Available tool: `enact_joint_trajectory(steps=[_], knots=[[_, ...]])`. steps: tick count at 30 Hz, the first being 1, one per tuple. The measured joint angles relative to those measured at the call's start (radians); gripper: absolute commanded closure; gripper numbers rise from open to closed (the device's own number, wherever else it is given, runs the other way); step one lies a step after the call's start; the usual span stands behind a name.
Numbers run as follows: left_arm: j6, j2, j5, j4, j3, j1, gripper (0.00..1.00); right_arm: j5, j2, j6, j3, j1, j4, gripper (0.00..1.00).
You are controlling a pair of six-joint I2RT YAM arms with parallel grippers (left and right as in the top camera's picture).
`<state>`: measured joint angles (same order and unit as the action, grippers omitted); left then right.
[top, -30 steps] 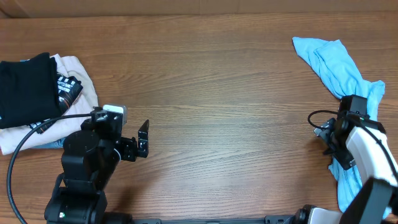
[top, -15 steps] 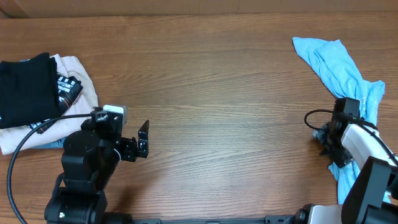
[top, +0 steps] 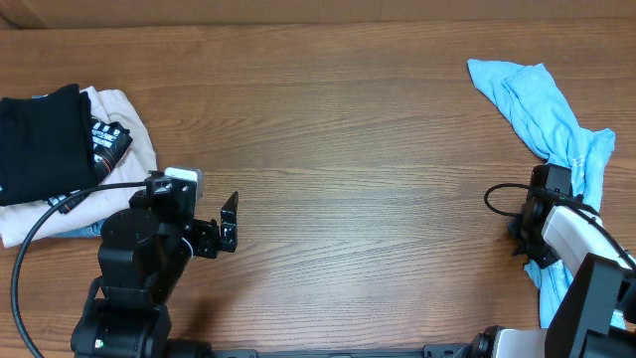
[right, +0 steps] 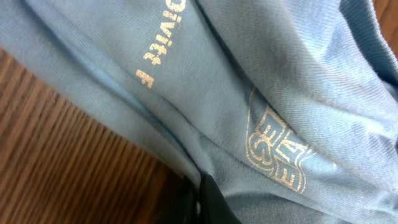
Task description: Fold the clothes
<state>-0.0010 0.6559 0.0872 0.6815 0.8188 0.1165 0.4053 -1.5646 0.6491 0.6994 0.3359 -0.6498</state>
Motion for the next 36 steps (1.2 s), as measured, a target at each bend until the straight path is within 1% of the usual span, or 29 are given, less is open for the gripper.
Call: enact_joint_trajectory(steps=[4, 7, 8, 11, 16, 17, 18, 19, 21, 25, 30, 31, 32, 36], knots=[[0.0, 0.0, 0.0, -0.001, 0.0, 0.0, 0.0, -0.072, 0.0, -0.061, 0.03, -0.012, -0.053, 0.96], [0.0, 0.0, 0.0, -0.017, 0.0, 0.0, 0.0, -0.219, 0.0, -0.138, 0.093, -0.071, -0.095, 0.96], [0.0, 0.0, 0.0, -0.025, 0.0, 0.0, 0.0, -0.303, 0.001, -0.18, 0.136, -0.114, -0.099, 0.96], [0.0, 0.0, 0.0, -0.03, 0.0, 0.0, 0.0, -0.463, 0.008, -0.233, 0.246, -0.236, -0.084, 0.96], [0.0, 0.0, 0.0, -0.031, 0.0, 0.0, 0.0, -0.602, 0.018, -0.264, 0.404, -0.435, 0.016, 0.94], [0.0, 0.0, 0.0, -0.031, 0.0, 0.0, 0.0, -0.617, 0.019, -0.266, 0.425, -0.472, 0.045, 0.88], [0.0, 0.0, -0.001, -0.031, 0.0, 0.0, 0.0, -0.634, 0.021, -0.269, 0.442, -0.51, 0.082, 0.72], [0.0, 0.0, -0.001, -0.031, 0.0, 0.0, 0.0, -0.643, 0.023, -0.278, 0.449, -0.537, 0.113, 0.43], [0.0, 0.0, -0.005, -0.031, 0.0, 0.0, 0.0, -0.66, 0.028, -0.28, 0.458, -0.596, 0.161, 0.42], [0.0, 0.0, -0.007, -0.031, 0.0, 0.0, 0.0, -0.592, 0.028, -0.284, 0.458, -0.576, 0.101, 0.39], [0.0, 0.006, -0.008, -0.045, 0.0, 0.0, 0.0, -0.465, 0.028, -0.283, 0.459, -0.455, -0.045, 0.38], [0.0, 0.013, -0.006, -0.049, 0.0, 0.0, 0.0, -0.438, 0.028, -0.284, 0.459, -0.426, -0.079, 0.36], [0.0, 0.022, 0.0, -0.053, 0.0, 0.0, 0.0, -0.416, 0.028, -0.285, 0.459, -0.398, -0.108, 0.36], [-0.022, 0.111, 0.042, -0.065, 0.002, 0.0, 0.0, -0.363, 0.028, -0.299, 0.459, -0.278, -0.191, 0.36]])
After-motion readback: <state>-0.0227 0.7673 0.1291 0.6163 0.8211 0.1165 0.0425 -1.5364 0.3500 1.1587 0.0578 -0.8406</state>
